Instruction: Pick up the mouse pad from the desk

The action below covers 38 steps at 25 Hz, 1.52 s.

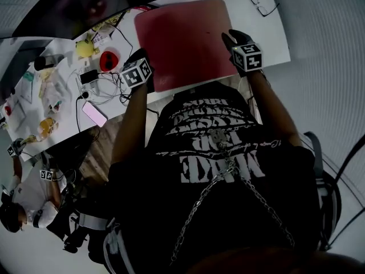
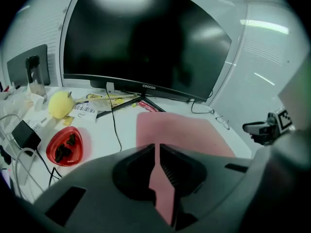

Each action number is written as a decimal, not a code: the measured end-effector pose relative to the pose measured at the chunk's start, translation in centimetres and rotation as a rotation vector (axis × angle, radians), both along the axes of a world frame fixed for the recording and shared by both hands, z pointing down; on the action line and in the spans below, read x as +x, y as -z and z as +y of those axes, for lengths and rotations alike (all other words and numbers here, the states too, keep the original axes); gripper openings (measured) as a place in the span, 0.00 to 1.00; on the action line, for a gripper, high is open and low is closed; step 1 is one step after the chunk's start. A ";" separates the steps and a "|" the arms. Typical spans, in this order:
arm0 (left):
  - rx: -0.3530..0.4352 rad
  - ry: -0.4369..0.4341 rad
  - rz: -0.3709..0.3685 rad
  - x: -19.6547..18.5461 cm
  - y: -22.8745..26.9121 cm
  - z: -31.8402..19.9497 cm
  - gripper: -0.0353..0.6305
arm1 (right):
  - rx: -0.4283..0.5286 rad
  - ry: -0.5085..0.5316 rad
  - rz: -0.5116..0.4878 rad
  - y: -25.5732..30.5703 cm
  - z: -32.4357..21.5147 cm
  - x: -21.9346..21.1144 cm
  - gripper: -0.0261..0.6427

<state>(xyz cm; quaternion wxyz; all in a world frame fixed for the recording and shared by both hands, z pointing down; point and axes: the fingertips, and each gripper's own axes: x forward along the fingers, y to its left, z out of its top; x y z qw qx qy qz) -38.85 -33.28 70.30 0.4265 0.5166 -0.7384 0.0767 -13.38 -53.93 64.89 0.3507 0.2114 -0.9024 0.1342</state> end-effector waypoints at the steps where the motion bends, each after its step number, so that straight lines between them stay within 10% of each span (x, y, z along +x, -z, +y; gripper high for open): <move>1: -0.027 -0.007 0.000 -0.3 -0.8 -0.2 0.10 | -0.030 0.006 0.044 -1.7 -0.7 0.3 0.24; 14: -0.382 -0.153 0.044 1.0 -8.4 0.3 0.46 | -0.258 -0.019 0.402 -13.3 -5.1 5.5 0.48; 25: -0.394 -0.164 -0.007 1.1 -8.4 -0.2 0.45 | -0.266 0.015 0.396 -13.0 -3.1 3.4 0.40; 32: -0.405 -0.200 0.010 2.1 -8.5 -0.5 0.31 | -0.280 0.017 0.365 -12.2 -0.2 1.9 0.12; 38: -0.281 -0.233 0.042 4.1 -5.5 -0.7 0.15 | -0.419 -0.040 0.176 -8.0 1.9 1.9 0.12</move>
